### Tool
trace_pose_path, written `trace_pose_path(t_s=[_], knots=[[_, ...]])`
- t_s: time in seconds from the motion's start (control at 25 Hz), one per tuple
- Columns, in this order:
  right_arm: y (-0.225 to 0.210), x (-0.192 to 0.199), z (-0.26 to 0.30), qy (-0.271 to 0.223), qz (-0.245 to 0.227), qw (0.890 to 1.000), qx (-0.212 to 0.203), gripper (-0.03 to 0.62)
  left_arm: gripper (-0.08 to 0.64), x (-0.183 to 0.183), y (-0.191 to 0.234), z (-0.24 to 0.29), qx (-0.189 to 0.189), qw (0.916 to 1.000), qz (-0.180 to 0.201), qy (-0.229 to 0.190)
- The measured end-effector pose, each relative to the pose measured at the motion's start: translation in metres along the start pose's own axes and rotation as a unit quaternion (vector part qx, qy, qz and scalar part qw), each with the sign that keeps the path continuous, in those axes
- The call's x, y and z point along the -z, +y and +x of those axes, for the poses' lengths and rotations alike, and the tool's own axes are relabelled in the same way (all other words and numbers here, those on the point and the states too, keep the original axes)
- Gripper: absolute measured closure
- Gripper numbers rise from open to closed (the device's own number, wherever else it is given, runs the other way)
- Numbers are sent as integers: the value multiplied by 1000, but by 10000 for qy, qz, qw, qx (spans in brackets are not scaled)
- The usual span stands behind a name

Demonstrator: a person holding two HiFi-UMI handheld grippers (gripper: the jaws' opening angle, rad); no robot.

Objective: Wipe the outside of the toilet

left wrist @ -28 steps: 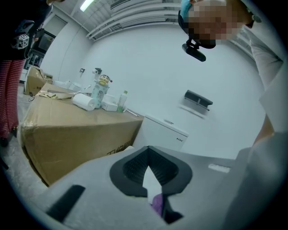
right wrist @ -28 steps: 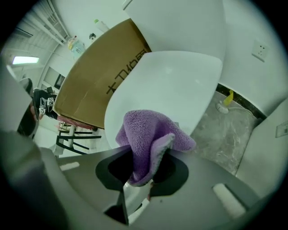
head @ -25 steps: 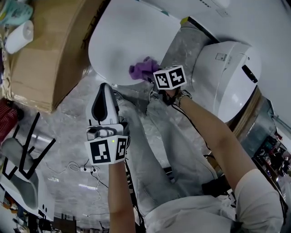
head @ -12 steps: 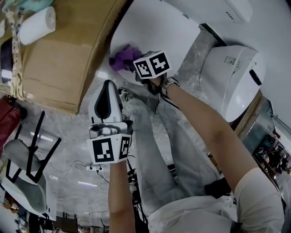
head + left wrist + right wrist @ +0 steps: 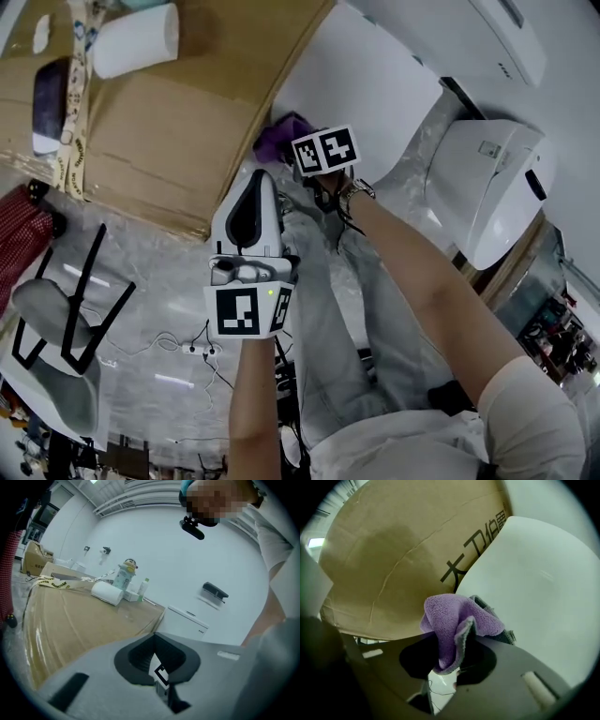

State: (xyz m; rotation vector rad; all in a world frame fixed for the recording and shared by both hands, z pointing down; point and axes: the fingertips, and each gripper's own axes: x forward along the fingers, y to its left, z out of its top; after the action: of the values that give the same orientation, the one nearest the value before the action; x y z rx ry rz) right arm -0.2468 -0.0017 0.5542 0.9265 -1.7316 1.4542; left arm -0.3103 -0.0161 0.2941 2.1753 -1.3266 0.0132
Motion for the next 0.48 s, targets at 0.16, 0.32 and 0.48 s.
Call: trace_pose_path(t_s=[0.16, 0.32, 0.48], knots=[[-2, 23, -2, 268, -340, 9991, 32, 503, 554, -1, 2, 2, -93, 9999, -59, -90], [-11, 49, -10, 363, -392, 9986, -6, 504, 554, 2, -10, 1, -51, 9999, -7, -100], [-22, 75, -19, 491, -455, 9978, 10, 505, 554, 11, -22, -1, -62, 10000, 70, -26]])
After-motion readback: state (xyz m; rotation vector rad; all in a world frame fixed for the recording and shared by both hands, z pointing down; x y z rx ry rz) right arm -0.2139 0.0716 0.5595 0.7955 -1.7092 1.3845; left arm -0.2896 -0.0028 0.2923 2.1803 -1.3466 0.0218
